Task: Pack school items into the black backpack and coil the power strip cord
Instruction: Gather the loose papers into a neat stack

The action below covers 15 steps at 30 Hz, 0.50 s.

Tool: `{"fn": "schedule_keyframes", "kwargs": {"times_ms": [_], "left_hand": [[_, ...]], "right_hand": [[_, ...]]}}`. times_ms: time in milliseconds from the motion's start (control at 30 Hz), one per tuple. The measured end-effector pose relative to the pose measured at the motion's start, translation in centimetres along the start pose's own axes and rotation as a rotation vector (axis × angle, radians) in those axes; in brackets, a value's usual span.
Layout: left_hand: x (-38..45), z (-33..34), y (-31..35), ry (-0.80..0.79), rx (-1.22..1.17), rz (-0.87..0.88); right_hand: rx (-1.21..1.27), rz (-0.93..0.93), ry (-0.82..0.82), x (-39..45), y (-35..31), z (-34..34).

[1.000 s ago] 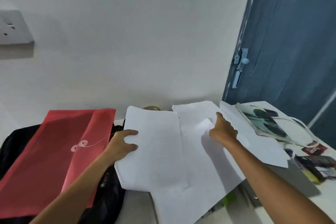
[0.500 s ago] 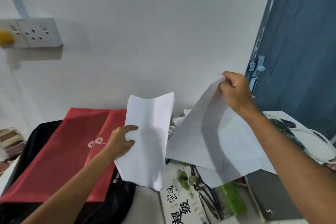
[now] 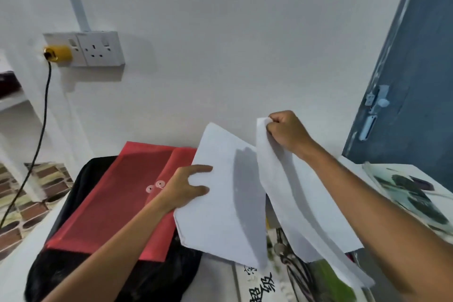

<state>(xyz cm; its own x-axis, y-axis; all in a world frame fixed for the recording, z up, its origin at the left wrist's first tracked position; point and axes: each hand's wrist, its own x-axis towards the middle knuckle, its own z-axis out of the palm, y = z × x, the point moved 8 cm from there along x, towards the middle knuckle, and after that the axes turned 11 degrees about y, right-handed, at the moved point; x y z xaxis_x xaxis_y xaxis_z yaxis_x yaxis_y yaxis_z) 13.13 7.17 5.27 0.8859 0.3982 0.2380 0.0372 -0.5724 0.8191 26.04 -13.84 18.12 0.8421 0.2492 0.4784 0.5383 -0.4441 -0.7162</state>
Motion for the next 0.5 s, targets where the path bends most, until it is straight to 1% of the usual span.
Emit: {"fn": "schedule_keyframes", "kwargs": {"times_ms": [67, 133, 233, 300, 400, 500], "left_hand": [[-1.1, 0.7, 0.5, -0.01, -0.196, -0.047], [-2.1, 1.1, 1.1, 0.01, -0.368, -0.094], [-3.0, 1.0, 2.0, 0.049, -0.54, -0.184], [-3.5, 0.8, 2.4, 0.045, -0.551, -0.174], [-3.9, 0.3, 1.9, 0.017, -0.502, -0.139], [-3.8, -0.6, 2.2, 0.072, -0.464, -0.063]], "right_hand": [[-0.134, 0.001, -0.033, -1.0, 0.0, 3.4], [-0.263, 0.046, -0.082, -2.0, 0.3, 6.2], [-0.335, 0.04, -0.117, -3.0, -0.3, 8.9], [-0.352, -0.002, -0.091, -3.1, -0.8, 9.6], [-0.327, -0.089, -0.052, -3.1, -1.7, 9.8], [-0.414, -0.185, 0.034, -3.1, -1.8, 8.9]]}}
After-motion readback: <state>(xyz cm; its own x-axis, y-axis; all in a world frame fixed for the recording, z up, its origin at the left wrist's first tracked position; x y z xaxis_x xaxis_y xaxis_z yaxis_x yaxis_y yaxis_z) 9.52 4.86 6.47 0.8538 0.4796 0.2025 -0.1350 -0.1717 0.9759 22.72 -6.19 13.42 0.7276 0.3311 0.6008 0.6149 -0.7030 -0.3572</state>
